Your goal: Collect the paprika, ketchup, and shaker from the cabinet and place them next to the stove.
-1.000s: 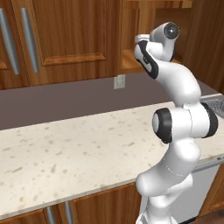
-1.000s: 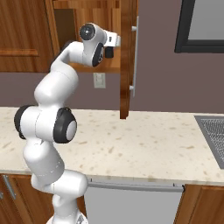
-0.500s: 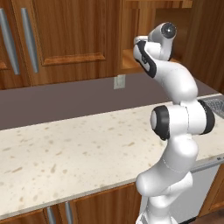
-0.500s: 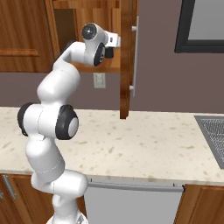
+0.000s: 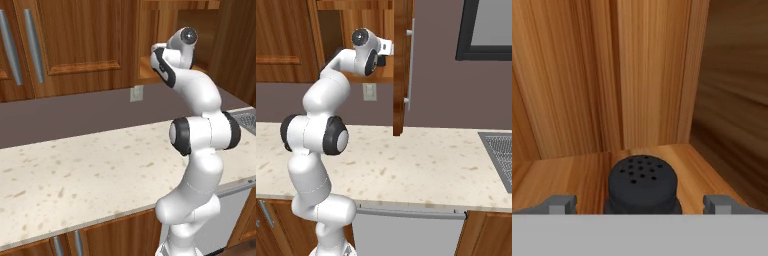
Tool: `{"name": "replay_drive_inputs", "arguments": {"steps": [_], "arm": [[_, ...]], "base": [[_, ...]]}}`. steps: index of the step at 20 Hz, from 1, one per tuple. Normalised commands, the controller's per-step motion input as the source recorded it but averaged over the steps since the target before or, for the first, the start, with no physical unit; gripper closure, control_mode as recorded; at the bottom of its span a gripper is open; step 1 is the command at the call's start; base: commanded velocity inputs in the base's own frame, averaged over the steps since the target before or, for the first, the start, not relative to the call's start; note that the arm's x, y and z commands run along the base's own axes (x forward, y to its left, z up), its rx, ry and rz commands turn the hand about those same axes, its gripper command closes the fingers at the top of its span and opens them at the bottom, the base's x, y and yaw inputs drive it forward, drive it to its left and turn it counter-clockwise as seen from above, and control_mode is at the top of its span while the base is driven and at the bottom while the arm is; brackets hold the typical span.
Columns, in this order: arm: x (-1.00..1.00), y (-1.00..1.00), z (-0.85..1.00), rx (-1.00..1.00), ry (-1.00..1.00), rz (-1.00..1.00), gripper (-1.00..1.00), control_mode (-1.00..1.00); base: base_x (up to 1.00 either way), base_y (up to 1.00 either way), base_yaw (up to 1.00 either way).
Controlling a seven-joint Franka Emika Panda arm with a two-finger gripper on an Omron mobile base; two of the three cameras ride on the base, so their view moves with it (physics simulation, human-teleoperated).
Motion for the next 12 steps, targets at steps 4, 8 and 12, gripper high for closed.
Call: {"name": "replay_drive_inputs", "arguments": {"steps": [4,8,12], "arm": [[0.18,0.00,-0.07,0.00,0.05,0.00,1.00,-1.00],[0.11,0.00,-0.02,0.00,0.02,0.00,1.00,-1.00],[0.02,0.00,-0.01,0.00,0.01,0.00,1.00,-1.00]], "base": [[0.00,0.00,0.00],[0.00,0.00,0.00],[0.00,0.00,0.00]]}}
